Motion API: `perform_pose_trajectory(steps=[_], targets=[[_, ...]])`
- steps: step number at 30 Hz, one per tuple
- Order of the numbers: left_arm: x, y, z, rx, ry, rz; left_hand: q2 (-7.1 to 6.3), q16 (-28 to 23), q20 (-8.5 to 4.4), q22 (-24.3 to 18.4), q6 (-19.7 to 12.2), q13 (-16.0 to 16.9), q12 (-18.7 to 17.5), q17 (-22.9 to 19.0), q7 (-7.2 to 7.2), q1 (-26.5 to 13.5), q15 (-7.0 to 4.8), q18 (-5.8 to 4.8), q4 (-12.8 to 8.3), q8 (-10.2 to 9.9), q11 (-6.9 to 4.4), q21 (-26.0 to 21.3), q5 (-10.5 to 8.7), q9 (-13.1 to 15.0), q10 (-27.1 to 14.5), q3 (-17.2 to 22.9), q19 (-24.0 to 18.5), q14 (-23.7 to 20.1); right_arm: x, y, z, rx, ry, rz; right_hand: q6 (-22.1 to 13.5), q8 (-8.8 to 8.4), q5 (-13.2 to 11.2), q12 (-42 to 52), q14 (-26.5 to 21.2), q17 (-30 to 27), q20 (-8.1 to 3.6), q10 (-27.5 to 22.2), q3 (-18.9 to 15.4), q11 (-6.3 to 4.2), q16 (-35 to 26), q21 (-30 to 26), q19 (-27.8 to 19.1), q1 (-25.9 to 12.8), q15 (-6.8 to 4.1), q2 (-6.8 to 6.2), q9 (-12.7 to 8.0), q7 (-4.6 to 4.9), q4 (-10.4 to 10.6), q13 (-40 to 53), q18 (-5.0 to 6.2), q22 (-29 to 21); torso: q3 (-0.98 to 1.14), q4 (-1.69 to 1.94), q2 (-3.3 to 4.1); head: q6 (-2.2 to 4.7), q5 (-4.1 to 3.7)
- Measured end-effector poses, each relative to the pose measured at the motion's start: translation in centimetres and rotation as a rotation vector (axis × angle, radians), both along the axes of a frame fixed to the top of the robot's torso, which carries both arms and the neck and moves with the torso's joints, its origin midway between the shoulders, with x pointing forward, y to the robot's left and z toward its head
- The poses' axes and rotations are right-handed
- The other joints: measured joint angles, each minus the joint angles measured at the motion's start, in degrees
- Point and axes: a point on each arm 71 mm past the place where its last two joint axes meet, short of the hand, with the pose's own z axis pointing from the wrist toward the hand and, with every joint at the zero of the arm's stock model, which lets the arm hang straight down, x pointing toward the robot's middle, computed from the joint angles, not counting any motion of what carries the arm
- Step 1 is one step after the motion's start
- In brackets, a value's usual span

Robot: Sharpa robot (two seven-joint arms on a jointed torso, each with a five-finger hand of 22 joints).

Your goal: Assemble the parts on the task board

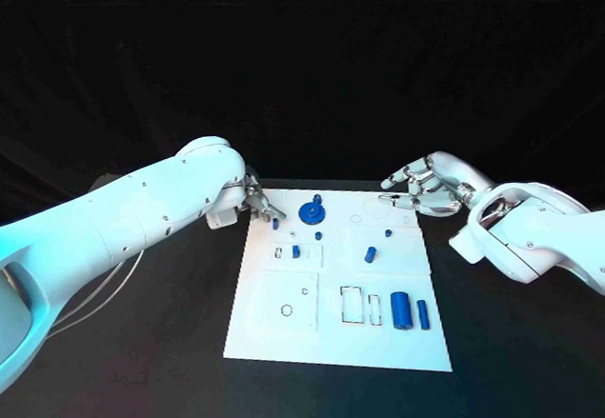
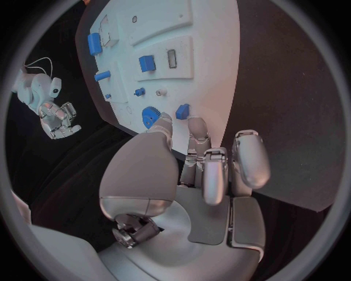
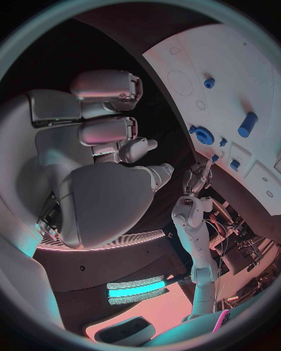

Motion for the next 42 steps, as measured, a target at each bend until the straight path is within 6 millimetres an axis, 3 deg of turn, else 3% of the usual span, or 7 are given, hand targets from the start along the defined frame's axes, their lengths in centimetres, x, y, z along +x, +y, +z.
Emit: perform_pose_trajectory(steps=[15, 31, 42], targets=[[0.01, -0.37, -0.12, 0.001, 0.006, -0.007, 0.85, 0.0, 0.0, 0.2, 0.4, 0.0, 0.2, 0.0, -0.4, 0.8, 0.0, 0.0, 0.0, 0.0, -0.07, 0.1, 0.0, -0.2, 0.1, 0.0, 0.0, 0.0, 0.01, 0.09, -0.02, 0.0, 0.0, 0.002, 0.0, 0.0, 0.2, 0.0, 0.0, 0.0, 0.0, 0.0, 0.0, 0.0, 0.0, -0.2, 0.0, 0.0, 0.0, 0.0, 0.0, 0.0, 0.0, 0.0, 0.0, 0.0, 0.05, -0.02, 0.03, -0.22, 0.0], [-0.01, -0.46, -0.19, 0.005, 0.016, -0.015, 4.48, 0.0, -0.21, 0.7, 1.0, 0.1, 0.9, 0.0, -0.62, 4.5, 0.0, 0.0, -1.3, 0.2, -0.5, 0.4, -0.01, -0.9, 0.5, 0.7, 0.2, 0.0, 0.02, 0.14, -0.06, 0.0, 0.001, 0.003, 0.0, 0.0, 0.2, 0.0, 0.0, 0.0, 0.0, 0.0, 0.0, 0.0, 0.0, -0.2, 0.0, -0.2, 0.0, 0.24, 0.0, 0.0, 0.0, 0.0, 0.0, 0.0, 0.04, -0.02, -0.01, -0.38, -0.07], [0.0, -0.66, -0.33, 0.011, 0.028, -0.023, 4.91, 0.0, -0.21, 0.9, 1.2, 0.1, 0.9, 0.0, -0.82, 4.9, 0.0, 0.01, -1.5, 0.2, -0.5, 0.4, -0.01, -1.1, 0.5, 0.9, 0.2, 0.0, 0.01, 0.17, -0.07, 0.0, 0.001, 0.004, 0.0, 0.0, 0.2, 0.0, 0.0, 0.0, 0.0, 0.0, 0.0, 0.0, 0.0, -0.2, 0.0, -0.2, 0.0, 0.24, 0.0, 0.0, 0.0, 0.0, 0.01, 0.0, -0.02, -0.02, -0.01, -0.55, -0.16]])
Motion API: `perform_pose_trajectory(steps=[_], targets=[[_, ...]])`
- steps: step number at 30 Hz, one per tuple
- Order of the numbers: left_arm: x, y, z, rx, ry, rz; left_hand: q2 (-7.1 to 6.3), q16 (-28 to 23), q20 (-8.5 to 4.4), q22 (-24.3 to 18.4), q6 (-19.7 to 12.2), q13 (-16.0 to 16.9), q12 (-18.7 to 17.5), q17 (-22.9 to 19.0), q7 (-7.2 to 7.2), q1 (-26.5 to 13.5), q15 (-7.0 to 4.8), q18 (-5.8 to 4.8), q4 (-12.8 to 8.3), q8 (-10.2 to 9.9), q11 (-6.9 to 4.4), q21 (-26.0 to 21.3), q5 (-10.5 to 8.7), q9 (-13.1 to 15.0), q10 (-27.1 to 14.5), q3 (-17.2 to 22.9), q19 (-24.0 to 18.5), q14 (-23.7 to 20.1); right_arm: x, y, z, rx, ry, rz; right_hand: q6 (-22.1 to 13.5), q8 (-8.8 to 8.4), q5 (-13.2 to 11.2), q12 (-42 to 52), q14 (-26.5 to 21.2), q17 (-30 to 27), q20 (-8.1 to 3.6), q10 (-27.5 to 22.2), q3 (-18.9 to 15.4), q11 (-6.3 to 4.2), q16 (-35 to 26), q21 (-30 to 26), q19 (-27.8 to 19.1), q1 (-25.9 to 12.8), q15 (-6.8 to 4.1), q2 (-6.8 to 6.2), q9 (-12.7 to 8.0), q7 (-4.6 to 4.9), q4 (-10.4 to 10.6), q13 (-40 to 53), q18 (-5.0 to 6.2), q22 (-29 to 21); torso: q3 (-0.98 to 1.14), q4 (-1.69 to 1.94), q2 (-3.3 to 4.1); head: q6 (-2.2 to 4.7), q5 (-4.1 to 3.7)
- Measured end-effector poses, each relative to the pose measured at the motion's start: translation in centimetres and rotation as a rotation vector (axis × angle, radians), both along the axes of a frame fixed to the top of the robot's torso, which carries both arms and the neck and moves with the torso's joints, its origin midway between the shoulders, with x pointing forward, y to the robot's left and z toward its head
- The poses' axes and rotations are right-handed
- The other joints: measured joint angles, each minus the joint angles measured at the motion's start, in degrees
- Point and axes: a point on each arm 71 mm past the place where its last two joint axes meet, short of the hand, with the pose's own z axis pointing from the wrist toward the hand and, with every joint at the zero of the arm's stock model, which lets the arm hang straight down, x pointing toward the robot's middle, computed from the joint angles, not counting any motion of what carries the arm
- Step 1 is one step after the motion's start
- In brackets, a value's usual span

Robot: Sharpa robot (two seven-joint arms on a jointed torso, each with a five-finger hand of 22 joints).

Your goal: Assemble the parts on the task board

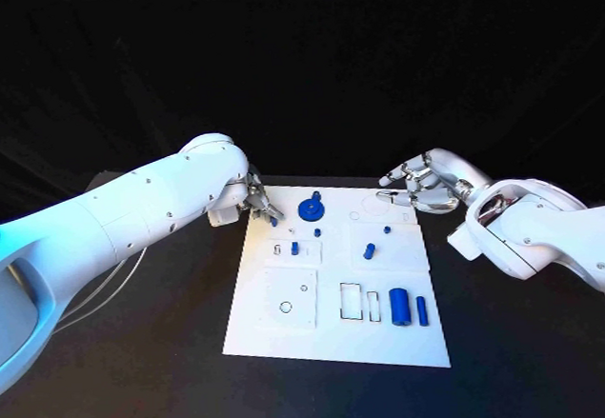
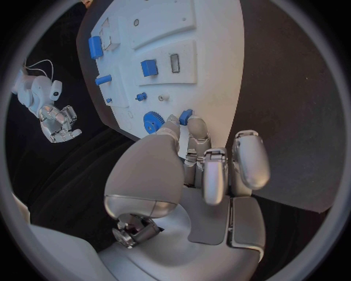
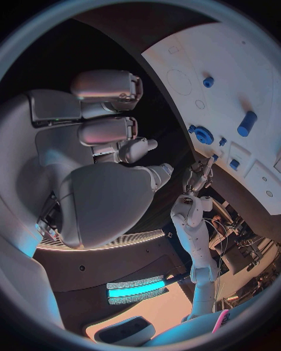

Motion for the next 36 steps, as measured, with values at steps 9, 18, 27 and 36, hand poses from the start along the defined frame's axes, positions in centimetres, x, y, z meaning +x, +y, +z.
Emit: perform_pose_trajectory(steps=[9, 18, 27, 36], targets=[[0.0, 0.1, 0.0, 0.001, 0.001, 0.002, 1.67, 0.0, 0.0, 0.0, 0.0, -0.5, 0.0, 0.0, 0.0, 2.0, 0.0, -0.01, -1.1, 0.0, 0.0, 0.0, -0.02, -0.5, 0.0, 1.1, 0.0, 0.0, 0.0, 0.0, 0.0, 0.0, 0.0, 0.0, 0.0, 0.0, 0.0, 0.0, 0.0, 0.0, 0.0, 0.0, 0.0, 0.0, 0.0, 0.0, 0.0, 0.0, 0.0, 0.0, 0.0, 0.0, 0.0, 0.0, -0.01, 0.0, 0.02, 0.0, 0.0, -0.04, -0.07], [0.0, 0.3, 0.1, -0.015, 0.001, 0.005, 1.47, 0.0, 0.0, 0.1, -0.8, -2.2, -1.6, 0.0, 0.31, 7.6, -0.21, 0.01, -3.3, -1.2, -0.2, 0.0, -0.01, -1.9, -0.4, 10.3, 0.0, 0.2, 0.0, 0.0, 0.0, 0.0, 0.0, 0.001, 0.0, 0.0, 0.0, 0.0, 0.0, 0.0, 0.0, 0.0, 0.0, 0.0, 0.0, 0.0, 0.0, 0.0, 0.0, 0.0, 0.0, 0.0, 0.0, 0.0, 0.0, 0.0, 0.03, 0.0, -0.01, -0.1, -0.05], [-0.4, 0.9, 0.0, -0.069, 0.005, 0.017, -2.39, 0.0, 0.0, 0.3, -1.1, -2.8, -1.8, 0.0, 0.61, 4.2, -0.21, -0.01, -1.5, 0.9, -0.2, 0.2, 0.23, -1.4, 0.4, 20.2, 0.0, 0.2, 0.0, 0.0, 0.0, -0.001, 0.002, 0.0, 0.0, 0.0, 0.0, 0.0, 0.0, 0.0, 0.0, 0.0, 0.0, 0.0, 0.0, 0.0, 0.0, 0.0, 0.0, 0.0, 0.0, 0.0, 0.0, 0.0, 0.0, 0.0, 0.07, 0.04, -0.1, -0.19, 0.03], [-2.1, 1.7, 0.4, -0.156, 0.019, 0.014, -4.19, 0.0, 0.0, 0.8, -1.0, -2.1, -0.4, 0.0, 0.59, -0.3, -0.2, 0.0, -3.2, 2.5, -0.23, 0.5, 0.23, -0.6, 1.5, 25.8, 0.0, 0.2, 0.0, -0.2, -0.1, -0.003, 0.004, -0.001, 0.0, 0.0, 0.0, 0.0, 0.0, 0.0, 0.0, 0.0, 0.0, 0.0, 0.0, 0.0, 0.0, 0.0, 0.0, 0.0, 0.0, 0.0, 0.0, 0.0, 0.0, 0.0, 0.18, 0.23, -0.28, -0.25, 0.15]])
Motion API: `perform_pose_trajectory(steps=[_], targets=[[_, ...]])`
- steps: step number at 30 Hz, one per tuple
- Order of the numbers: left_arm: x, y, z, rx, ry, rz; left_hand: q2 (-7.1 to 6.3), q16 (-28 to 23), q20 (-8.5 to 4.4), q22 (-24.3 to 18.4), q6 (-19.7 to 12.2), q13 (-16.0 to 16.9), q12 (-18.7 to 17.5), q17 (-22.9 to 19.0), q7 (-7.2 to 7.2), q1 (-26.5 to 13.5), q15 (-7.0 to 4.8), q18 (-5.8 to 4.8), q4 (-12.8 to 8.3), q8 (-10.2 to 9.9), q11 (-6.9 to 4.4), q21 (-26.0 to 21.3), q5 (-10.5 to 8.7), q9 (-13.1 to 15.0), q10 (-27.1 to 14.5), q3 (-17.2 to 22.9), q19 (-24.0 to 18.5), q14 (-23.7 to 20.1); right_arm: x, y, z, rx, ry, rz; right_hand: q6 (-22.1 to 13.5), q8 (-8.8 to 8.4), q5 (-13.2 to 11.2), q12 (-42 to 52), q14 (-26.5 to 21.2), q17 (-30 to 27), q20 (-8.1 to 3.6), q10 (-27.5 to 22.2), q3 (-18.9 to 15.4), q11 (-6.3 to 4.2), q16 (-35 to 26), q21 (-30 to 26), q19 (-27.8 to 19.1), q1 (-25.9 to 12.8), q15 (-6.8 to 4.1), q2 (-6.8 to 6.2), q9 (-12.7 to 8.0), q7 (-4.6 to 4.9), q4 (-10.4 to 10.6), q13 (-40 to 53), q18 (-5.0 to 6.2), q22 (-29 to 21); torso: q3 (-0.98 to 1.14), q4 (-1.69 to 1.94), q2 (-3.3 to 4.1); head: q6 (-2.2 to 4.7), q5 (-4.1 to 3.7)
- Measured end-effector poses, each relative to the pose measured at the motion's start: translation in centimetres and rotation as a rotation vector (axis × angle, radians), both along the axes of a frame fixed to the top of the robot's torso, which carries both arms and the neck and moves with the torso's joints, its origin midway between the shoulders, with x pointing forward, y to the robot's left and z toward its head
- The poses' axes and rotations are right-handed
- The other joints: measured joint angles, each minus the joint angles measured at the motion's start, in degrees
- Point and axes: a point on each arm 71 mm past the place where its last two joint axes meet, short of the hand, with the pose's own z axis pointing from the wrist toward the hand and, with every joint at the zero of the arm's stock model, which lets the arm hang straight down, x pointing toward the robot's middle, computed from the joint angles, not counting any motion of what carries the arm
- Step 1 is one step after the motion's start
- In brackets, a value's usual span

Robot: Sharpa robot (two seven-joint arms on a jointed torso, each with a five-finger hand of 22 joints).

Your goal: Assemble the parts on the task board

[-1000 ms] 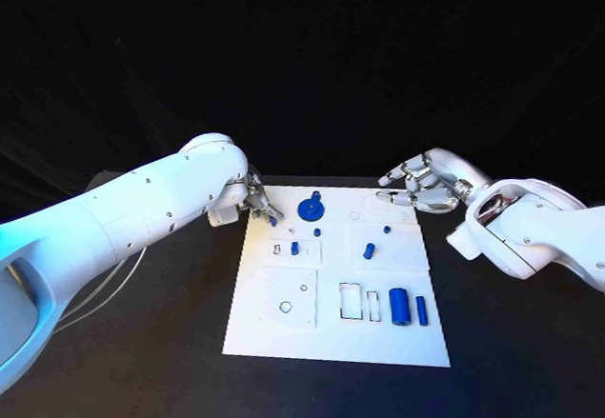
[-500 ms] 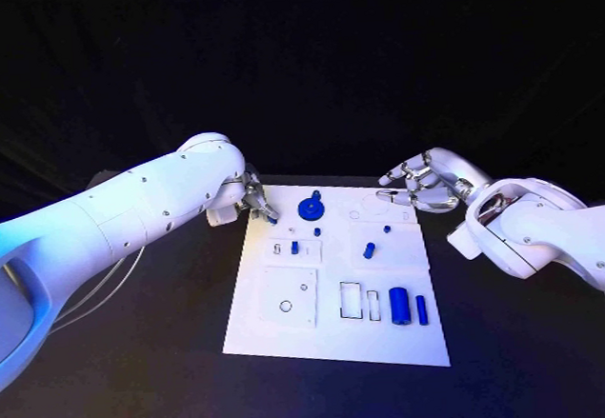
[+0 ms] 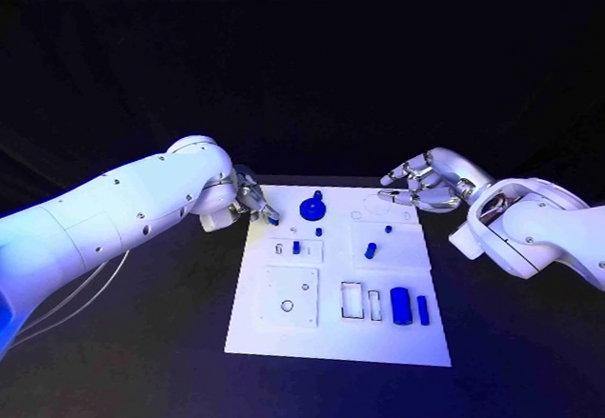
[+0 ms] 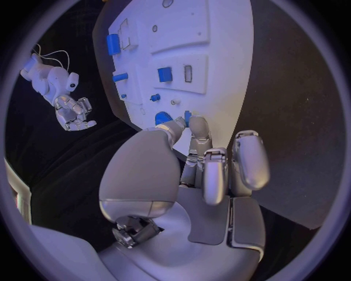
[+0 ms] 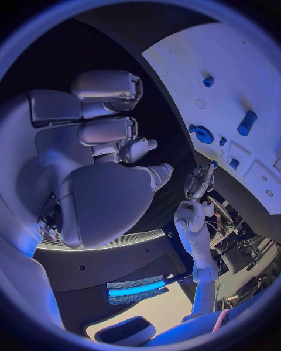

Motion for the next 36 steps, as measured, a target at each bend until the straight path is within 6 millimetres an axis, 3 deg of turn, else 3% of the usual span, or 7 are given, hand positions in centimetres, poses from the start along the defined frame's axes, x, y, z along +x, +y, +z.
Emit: perform_pose_trajectory(steps=[8, 18, 36], targets=[[-1.8, 0.0, 0.4, -0.058, -0.003, -0.01, -0.98, 0.0, -0.21, 0.4, 0.0, 0.4, 0.6, 0.0, -0.01, -1.9, 0.0, 0.0, -1.7, 1.1, -0.16, 0.1, -0.04, 0.5, 0.6, 3.1, 0.2, 0.0, 0.0, -0.1, -0.1, -0.001, 0.003, -0.001, 0.0, 0.0, 0.0, 0.0, 0.0, 0.0, 0.0, 0.0, 0.0, 0.0, 0.0, 0.0, 0.0, 0.0, 0.0, 0.0, 0.0, 0.0, 0.0, 0.0, 0.0, 0.0, 0.07, 0.2, -0.11, -0.21, 0.05], [-3.5, 0.0, -1.2, -0.052, -0.015, -0.025, -1.65, 0.0, -0.33, 0.6, 0.0, 0.9, 1.4, 0.0, -0.01, -3.0, 0.0, 0.0, -2.2, 1.5, -0.35, 0.4, -0.07, 0.8, 1.2, 4.4, 0.3, 0.0, 0.0, -0.2, -0.2, -0.001, 0.007, -0.004, 0.0, 0.0, 0.0, 0.0, 0.0, 0.0, 0.0, 0.0, 0.0, 0.0, 0.0, 0.0, 0.0, 0.0, 0.0, 0.0, 0.0, 0.0, 0.0, 0.0, 0.0, 0.0, -0.01, 0.25, -0.13, -0.38, 0.16], [-4.3, -0.7, -2.5, 0.023, -0.051, -0.073, -2.27, 0.0, -0.41, 0.9, 0.0, 2.3, 3.0, 0.0, -0.02, -4.5, -0.21, 0.0, -3.6, 2.5, -0.77, 0.4, -0.28, 1.2, 2.4, 6.1, 0.4, -0.2, -0.1, -0.2, -0.5, 0.0, 0.015, -0.004, 0.0, 0.23, 0.0, 0.0, 0.0, 0.0, 0.0, 0.0, 0.0, 0.0, 0.0, 0.0, 0.0, 0.0, 0.0, 0.0, 0.0, 0.0, 0.0, 0.0, 0.0, 0.0, -0.01, 0.14, -0.04, -0.71, 0.36]])
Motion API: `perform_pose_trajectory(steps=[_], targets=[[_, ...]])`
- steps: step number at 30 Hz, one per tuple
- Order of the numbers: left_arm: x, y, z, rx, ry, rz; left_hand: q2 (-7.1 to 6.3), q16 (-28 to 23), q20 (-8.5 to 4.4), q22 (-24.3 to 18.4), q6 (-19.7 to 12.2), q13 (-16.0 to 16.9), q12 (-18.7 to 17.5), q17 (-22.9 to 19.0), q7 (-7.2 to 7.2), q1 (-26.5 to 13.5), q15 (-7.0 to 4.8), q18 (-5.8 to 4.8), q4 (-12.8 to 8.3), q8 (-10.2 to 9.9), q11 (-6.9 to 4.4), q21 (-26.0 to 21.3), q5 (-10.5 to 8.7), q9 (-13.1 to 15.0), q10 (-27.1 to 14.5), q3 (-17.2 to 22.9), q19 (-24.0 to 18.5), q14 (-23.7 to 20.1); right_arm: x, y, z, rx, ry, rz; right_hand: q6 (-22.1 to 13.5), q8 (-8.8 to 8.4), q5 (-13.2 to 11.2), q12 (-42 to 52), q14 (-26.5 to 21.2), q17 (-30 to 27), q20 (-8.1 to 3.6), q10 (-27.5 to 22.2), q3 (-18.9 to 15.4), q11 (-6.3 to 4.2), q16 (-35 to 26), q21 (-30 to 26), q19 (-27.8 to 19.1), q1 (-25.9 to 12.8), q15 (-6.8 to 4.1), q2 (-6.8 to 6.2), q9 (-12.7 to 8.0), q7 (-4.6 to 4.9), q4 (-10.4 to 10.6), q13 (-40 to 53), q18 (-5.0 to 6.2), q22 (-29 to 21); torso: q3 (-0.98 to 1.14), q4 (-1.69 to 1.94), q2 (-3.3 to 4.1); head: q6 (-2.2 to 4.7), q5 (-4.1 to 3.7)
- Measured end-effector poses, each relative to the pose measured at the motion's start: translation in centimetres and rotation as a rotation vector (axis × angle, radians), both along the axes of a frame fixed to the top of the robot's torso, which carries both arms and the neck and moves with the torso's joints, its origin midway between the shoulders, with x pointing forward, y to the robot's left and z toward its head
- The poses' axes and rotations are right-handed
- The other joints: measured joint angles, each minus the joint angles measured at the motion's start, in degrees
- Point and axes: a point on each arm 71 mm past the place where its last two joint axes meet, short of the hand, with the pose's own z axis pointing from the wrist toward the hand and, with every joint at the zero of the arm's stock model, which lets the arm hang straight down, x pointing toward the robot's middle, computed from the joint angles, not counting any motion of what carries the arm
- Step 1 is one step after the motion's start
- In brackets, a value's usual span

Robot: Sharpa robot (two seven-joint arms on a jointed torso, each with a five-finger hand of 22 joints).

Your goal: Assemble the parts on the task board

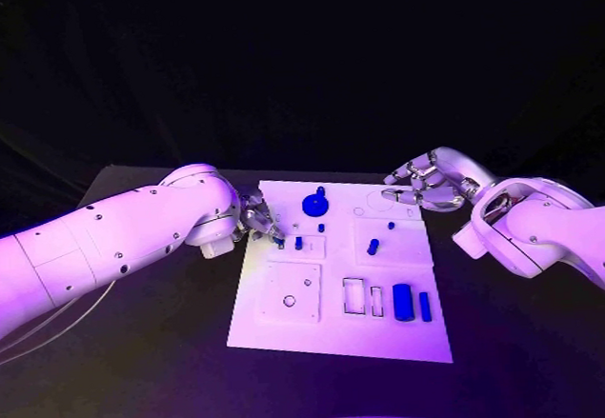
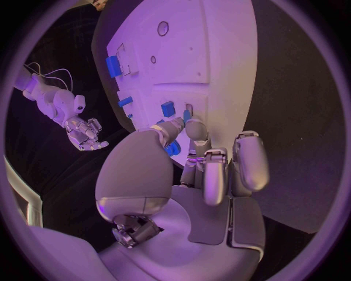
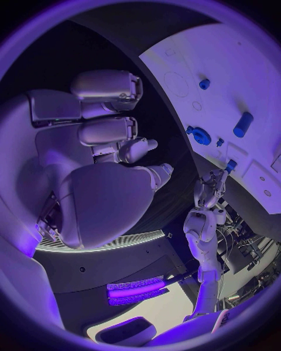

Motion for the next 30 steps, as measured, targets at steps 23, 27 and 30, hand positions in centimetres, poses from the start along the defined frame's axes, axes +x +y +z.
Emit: perform_pose_trajectory(steps=[23, 27, 30], targets=[[-0.43, -0.57, -0.14, 0.061, -0.001, -0.053, -1.28, 0.0, -0.21, 0.3, 0.0, 0.7, 1.1, 0.0, 0.0, -1.7, 0.0, 0.0, -2.2, 0.9, -0.01, 0.2, 0.04, 0.3, 0.4, 2.6, 0.2, 0.0, -0.02, 0.0, -0.06, 0.001, 0.002, 0.0, 0.0, 0.0, 0.0, 0.0, 0.0, 0.0, 0.0, 0.0, 0.0, 0.0, 0.0, 0.0, 0.0, 0.0, 0.0, 0.0, 0.0, 0.0, 0.0, 0.0, 0.0, 0.0, 0.04, -0.02, 0.01, -0.27, -0.06], [-0.45, -0.59, -0.12, 0.068, -0.001, -0.058, -1.46, 0.0, -0.21, 0.3, 0.0, 0.7, 1.1, 0.0, 0.0, -1.9, 0.0, 0.0, -2.5, 0.9, -0.01, 0.2, 0.03, 0.3, 0.4, 2.9, 0.2, 0.0, -0.02, 0.0, -0.06, 0.001, 0.002, 0.0, 0.0, 0.0, 0.0, 0.0, 0.0, 0.0, 0.0, 0.0, 0.0, 0.0, 0.0, 0.0, 0.0, 0.0, 0.0, 0.0, 0.0, 0.0, 0.0, 0.0, 0.0, 0.0, 0.04, -0.02, 0.01, -0.3, -0.06], [-0.46, -0.59, -0.12, 0.072, -0.001, -0.06, -1.46, 0.0, 0.0, 0.4, 0.0, 0.6, 1.1, 0.0, 0.0, -1.9, 0.0, 0.0, -2.5, 0.9, 0.0, 0.2, 0.03, 0.3, 0.4, 2.9, 0.4, 0.0, -0.02, -0.01, -0.06, 0.001, 0.002, 0.0, 0.0, 0.0, 0.0, 0.0, 0.0, 0.0, 0.0, 0.0, 0.0, 0.0, 0.0, 0.0, 0.0, 0.0, 0.0, 0.0, 0.0, 0.0, 0.0, 0.0, 0.0, 0.0, 0.04, -0.02, 0.01, -0.31, -0.1]])
